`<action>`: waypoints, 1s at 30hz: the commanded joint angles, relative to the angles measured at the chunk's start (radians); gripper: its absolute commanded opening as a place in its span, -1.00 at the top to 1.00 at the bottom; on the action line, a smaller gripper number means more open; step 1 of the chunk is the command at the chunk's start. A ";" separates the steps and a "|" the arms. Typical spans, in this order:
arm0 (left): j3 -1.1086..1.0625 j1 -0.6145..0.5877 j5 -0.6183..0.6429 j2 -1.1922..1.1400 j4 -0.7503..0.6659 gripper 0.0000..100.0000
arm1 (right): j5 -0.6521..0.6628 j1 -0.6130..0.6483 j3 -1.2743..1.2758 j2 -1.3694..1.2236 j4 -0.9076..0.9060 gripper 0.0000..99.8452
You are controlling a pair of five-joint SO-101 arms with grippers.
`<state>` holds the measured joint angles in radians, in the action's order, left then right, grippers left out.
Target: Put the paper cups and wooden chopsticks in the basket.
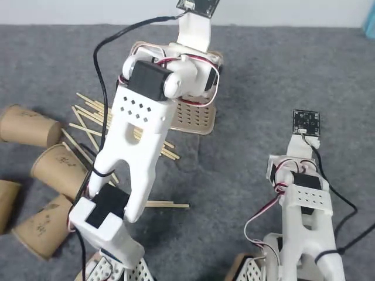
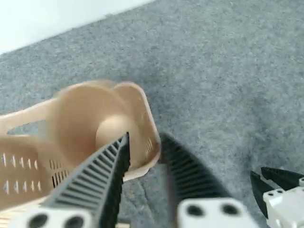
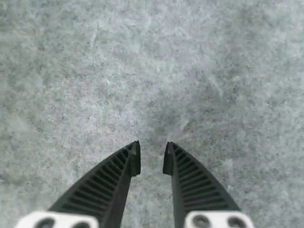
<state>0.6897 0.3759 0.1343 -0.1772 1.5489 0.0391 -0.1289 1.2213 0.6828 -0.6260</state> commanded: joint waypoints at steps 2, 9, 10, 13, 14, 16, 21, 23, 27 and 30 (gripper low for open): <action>0.045 -0.052 0.077 0.057 0.017 0.49 | 0.017 -0.010 -0.006 0.044 0.028 0.81; 0.179 -0.209 0.107 0.253 0.152 0.49 | 0.018 -0.010 -0.006 0.044 0.028 0.81; 0.183 -0.245 0.109 0.284 0.186 0.49 | 0.018 -0.010 -0.006 0.044 0.028 0.81; 0.120 -0.411 0.112 0.376 0.206 0.51 | 0.018 -0.010 -0.006 0.044 0.028 0.81; 0.084 -0.479 0.109 0.402 0.204 0.53 | 0.018 -0.010 -0.006 0.044 0.028 0.81; 0.007 -0.592 0.104 0.442 0.203 0.55 | 0.018 -0.008 -0.005 0.044 0.028 0.81; -0.209 -0.813 0.018 0.454 0.203 0.55 | 0.018 -0.008 0.002 0.044 0.028 0.81; -0.309 -0.875 -0.009 0.453 0.196 0.55 | 0.018 -0.008 0.002 0.044 0.028 0.81; -0.495 -0.947 -0.127 0.453 0.143 0.55 | 0.018 -0.008 0.003 0.044 0.028 0.81; -0.624 -0.984 -0.241 0.453 0.080 0.55 | 0.018 -0.008 0.005 0.044 0.027 0.81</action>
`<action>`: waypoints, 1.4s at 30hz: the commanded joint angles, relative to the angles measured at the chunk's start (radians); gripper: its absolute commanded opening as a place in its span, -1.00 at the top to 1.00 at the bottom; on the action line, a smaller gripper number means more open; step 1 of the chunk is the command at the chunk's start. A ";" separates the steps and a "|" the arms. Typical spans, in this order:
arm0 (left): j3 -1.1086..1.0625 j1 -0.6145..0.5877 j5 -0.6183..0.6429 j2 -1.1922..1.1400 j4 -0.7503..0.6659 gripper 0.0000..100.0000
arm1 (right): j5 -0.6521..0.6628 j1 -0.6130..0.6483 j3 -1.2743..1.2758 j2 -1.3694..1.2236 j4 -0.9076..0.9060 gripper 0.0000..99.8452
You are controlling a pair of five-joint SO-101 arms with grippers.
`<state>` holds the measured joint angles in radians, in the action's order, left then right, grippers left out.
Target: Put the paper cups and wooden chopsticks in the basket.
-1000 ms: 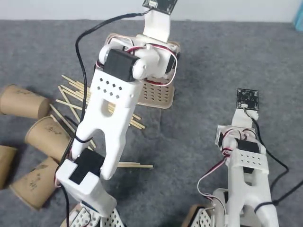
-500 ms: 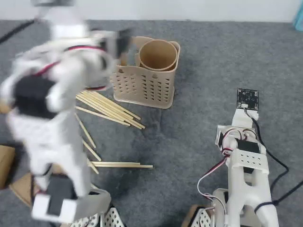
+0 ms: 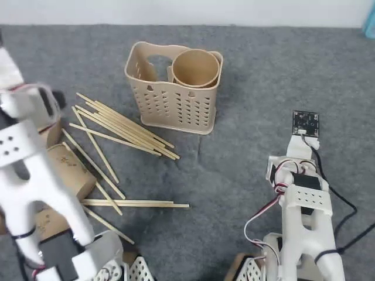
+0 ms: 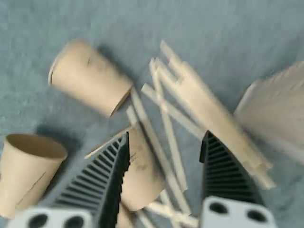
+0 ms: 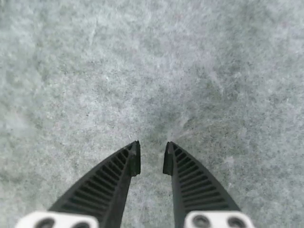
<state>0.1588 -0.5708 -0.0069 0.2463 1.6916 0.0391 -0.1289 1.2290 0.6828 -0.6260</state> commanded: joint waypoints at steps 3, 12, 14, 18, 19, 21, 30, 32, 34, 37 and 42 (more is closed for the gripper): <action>-0.208 -0.072 -0.180 0.029 -0.146 0.55 | 0.018 -0.008 -0.003 0.044 0.027 0.81; -0.458 -0.123 -0.354 0.028 -0.342 0.55 | 0.018 -0.008 -0.003 0.044 0.027 0.81; -0.503 -0.129 -0.364 0.028 -0.407 0.55 | 0.018 -0.008 -0.003 0.044 0.027 0.81; -0.582 -0.143 -0.417 0.026 -0.509 0.55 | 0.018 -0.008 -0.003 0.044 0.027 0.81; -0.598 -0.146 -0.428 0.026 -0.528 0.55 | 0.018 -0.008 -0.003 0.044 0.027 0.81; -0.621 -0.150 -0.448 0.026 -0.552 0.55 | 0.018 -0.008 -0.003 0.044 0.027 0.81; -0.424 -0.167 -0.532 -0.292 -0.445 0.55 | 0.018 -0.008 -0.003 0.044 0.027 0.81; -0.338 -0.164 -0.601 -0.368 -0.321 0.55 | 0.018 -0.008 -0.003 0.044 0.027 0.81; -0.251 -0.161 -0.646 -0.431 -0.190 0.55 | 0.018 -0.008 -0.003 0.044 0.027 0.81; -0.137 -0.161 -0.658 -0.488 -0.040 0.55 | 0.018 -0.008 -0.003 0.044 0.027 0.81; -0.051 -0.161 -0.658 -0.506 0.064 0.69 | 0.018 -0.008 -0.003 0.044 0.028 0.81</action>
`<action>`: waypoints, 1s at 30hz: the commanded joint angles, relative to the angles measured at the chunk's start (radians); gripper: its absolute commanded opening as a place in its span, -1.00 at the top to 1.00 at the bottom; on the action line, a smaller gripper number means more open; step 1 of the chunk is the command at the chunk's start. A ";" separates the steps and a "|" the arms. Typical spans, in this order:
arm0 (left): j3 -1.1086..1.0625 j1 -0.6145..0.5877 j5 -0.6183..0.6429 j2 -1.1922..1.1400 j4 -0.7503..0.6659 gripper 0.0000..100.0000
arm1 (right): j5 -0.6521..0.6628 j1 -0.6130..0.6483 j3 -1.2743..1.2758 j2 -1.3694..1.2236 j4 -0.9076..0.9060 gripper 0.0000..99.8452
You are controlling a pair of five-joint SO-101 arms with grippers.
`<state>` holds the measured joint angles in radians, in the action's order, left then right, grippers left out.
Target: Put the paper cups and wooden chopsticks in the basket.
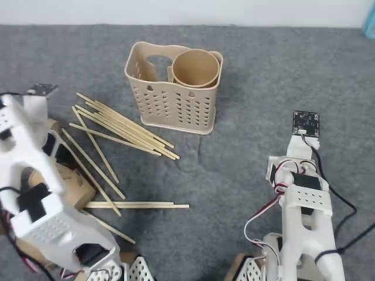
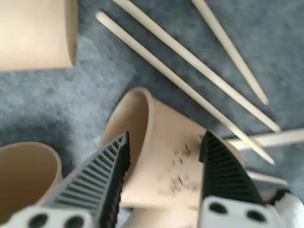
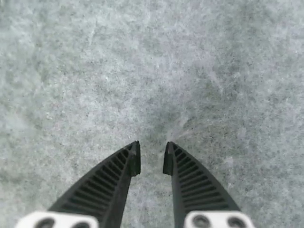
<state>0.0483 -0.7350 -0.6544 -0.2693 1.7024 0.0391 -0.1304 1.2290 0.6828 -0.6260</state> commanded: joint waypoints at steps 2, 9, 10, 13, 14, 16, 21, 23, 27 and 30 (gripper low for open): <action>0.061 0.011 -0.011 0.008 0.054 0.87 | 0.018 -0.007 -0.003 0.044 0.028 0.81; 0.056 0.025 -0.008 0.003 0.054 0.98 | 0.018 -0.007 -0.003 0.044 0.028 0.81; 0.056 0.025 -0.008 0.003 0.054 0.98 | 0.018 -0.007 -0.003 0.044 0.028 0.81; 0.061 0.025 -0.006 0.014 0.054 0.98 | 0.018 -0.007 -0.003 0.044 0.028 0.81; 0.064 0.026 -0.006 0.014 0.054 0.98 | 0.018 -0.007 -0.003 0.044 0.038 0.81; 0.079 0.035 -0.005 0.014 0.054 0.98 | 0.018 -0.008 -0.002 0.044 0.045 0.81; 0.206 0.040 0.086 0.014 0.054 0.98 | 0.018 -0.008 -0.002 0.044 0.047 0.81; 0.277 0.041 0.141 0.015 0.054 0.98 | 0.018 -0.008 -0.002 0.044 0.047 0.81; 0.381 0.051 0.253 0.015 0.055 0.98 | 0.018 -0.008 -0.002 0.044 0.047 0.81; 0.421 0.071 0.302 0.015 0.055 0.98 | 0.018 -0.008 -0.002 0.044 0.047 0.81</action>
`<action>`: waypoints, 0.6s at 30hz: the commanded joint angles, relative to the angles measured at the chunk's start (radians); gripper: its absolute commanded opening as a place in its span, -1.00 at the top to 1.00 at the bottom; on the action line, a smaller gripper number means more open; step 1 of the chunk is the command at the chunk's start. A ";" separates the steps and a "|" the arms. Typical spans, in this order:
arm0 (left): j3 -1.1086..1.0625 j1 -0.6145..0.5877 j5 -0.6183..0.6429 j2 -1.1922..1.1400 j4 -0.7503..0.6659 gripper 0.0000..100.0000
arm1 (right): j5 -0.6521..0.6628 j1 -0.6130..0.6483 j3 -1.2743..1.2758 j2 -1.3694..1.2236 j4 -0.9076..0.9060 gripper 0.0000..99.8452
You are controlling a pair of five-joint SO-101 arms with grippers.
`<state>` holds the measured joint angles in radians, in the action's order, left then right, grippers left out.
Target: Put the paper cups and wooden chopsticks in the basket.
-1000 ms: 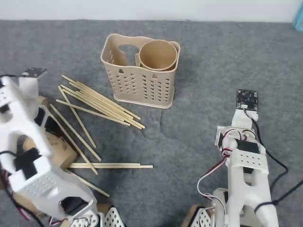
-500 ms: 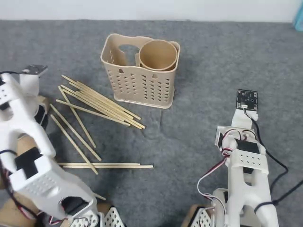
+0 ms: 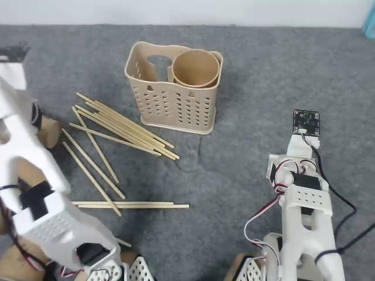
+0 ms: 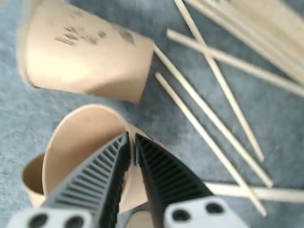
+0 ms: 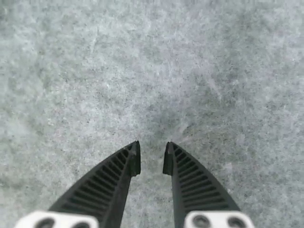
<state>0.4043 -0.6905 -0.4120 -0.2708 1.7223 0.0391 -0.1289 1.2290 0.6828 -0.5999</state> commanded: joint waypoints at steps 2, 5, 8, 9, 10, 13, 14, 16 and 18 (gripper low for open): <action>0.081 0.049 0.081 0.021 0.035 0.98 | 0.018 -0.010 -0.002 0.044 0.022 0.81; 0.059 0.089 0.097 0.100 0.035 0.98 | 0.018 -0.010 -0.002 0.044 0.024 0.81; 0.021 0.147 0.129 0.255 0.034 0.98 | 0.018 -0.010 0.009 0.044 0.047 0.81; 0.010 0.170 0.143 0.316 0.034 0.98 | 0.018 -0.010 0.014 0.044 0.054 0.82; 0.004 0.198 0.157 0.376 0.034 0.98 | 0.018 -0.010 0.014 0.044 0.056 0.82; 0.002 0.285 0.190 0.543 0.032 0.98 | 0.018 -0.010 0.014 0.044 0.054 0.82; 0.004 0.316 0.196 0.592 0.031 0.98 | 0.018 -0.010 0.014 0.044 0.054 0.82; 0.005 0.385 0.213 0.671 0.028 0.98 | 0.018 -0.010 0.014 0.044 0.054 0.82; 0.012 0.453 0.219 0.724 0.006 0.98 | 0.018 -0.010 0.014 0.044 0.054 0.82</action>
<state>0.4058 -0.3284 -0.2171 0.3399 1.7223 0.0391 -0.1289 1.2520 0.6828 -0.5646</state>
